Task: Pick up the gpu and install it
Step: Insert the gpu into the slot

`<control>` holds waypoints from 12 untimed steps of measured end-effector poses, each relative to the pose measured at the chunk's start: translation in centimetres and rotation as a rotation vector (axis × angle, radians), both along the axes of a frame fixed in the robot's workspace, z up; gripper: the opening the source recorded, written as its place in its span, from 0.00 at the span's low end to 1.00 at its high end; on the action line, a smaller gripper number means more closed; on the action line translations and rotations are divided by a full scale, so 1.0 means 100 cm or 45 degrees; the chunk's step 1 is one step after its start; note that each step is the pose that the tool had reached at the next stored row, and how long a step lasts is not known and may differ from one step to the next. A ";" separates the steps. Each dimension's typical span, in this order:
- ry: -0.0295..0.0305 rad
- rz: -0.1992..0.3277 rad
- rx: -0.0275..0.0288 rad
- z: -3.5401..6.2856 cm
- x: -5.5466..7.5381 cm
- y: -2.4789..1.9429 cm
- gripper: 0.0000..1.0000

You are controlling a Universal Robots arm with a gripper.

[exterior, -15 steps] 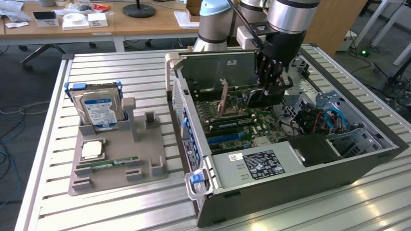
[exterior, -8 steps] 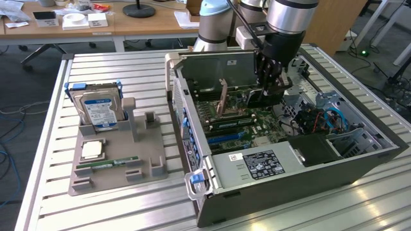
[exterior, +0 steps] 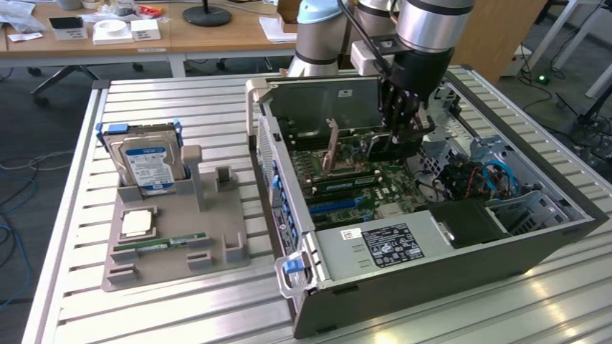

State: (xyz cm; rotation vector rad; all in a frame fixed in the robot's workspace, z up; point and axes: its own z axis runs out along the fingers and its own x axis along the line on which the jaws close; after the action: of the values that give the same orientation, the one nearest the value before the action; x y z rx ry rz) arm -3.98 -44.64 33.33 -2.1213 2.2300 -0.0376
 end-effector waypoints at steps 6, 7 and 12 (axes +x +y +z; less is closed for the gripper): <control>-0.0001 0.000 0.0002 -0.0012 0.000 0.0000 0.27; 0.0000 0.000 0.0001 -0.0012 0.000 0.0000 0.27; -0.0002 0.000 0.0004 -0.0036 0.000 0.0000 0.27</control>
State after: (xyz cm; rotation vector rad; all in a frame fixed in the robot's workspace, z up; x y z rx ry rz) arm -3.98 -44.64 32.97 -2.1211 2.2298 -0.0375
